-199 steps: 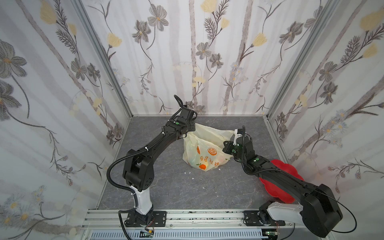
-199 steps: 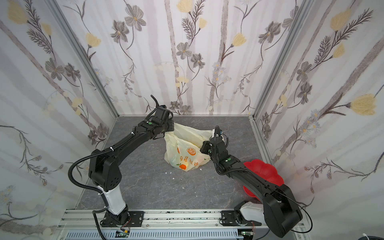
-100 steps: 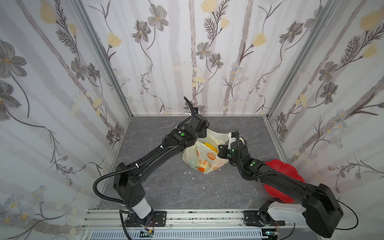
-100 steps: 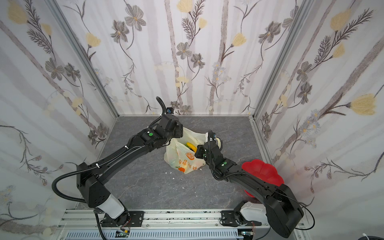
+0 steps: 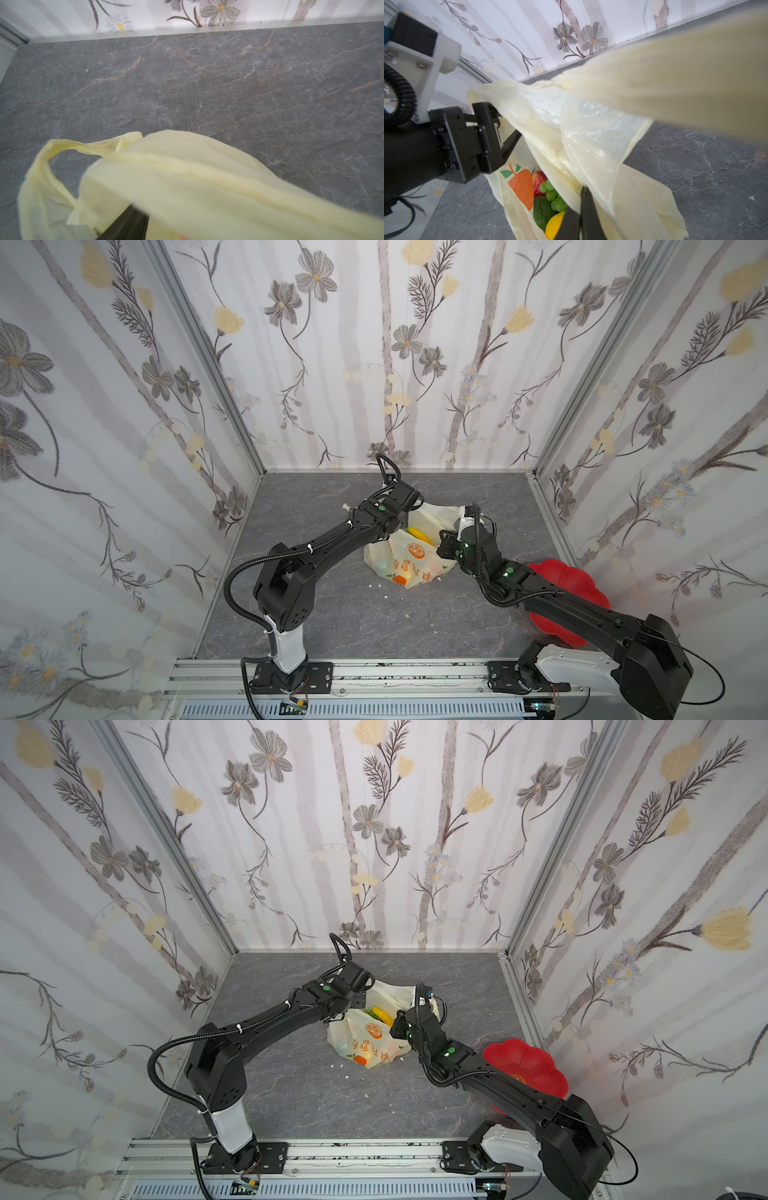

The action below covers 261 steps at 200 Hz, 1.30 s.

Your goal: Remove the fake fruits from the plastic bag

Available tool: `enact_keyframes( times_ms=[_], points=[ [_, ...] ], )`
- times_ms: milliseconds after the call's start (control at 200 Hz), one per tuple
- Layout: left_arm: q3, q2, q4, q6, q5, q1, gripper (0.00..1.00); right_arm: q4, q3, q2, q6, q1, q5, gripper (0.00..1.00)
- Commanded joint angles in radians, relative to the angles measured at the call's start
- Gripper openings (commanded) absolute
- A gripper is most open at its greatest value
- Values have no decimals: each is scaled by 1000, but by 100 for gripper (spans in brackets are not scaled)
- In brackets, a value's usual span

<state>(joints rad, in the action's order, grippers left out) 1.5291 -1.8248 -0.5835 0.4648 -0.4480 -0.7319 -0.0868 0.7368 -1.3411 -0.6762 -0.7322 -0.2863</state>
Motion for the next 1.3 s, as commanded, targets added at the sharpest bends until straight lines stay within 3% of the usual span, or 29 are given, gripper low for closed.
enact_keyframes(
  times_ms=[0,170,580,734,919,1134,1299],
  points=[
    [-49,18,-14,40,-28,4,73,-16,-2,5,-10,9,-56,0],
    [-156,57,13,70,-24,13,73,-48,-8,-3,-14,30,-30,0],
    [-333,231,254,121,125,16,81,-79,-27,-10,-13,30,-9,0],
    [-391,291,276,197,90,-16,86,-77,-25,-15,-18,29,-8,0],
    [-448,296,297,225,71,25,90,-79,-27,-10,-18,30,-5,0],
    [-446,205,364,181,171,77,84,-86,-43,2,-18,30,2,0],
    [-455,152,424,165,261,97,61,-117,-62,20,-30,48,42,0]
  ],
)
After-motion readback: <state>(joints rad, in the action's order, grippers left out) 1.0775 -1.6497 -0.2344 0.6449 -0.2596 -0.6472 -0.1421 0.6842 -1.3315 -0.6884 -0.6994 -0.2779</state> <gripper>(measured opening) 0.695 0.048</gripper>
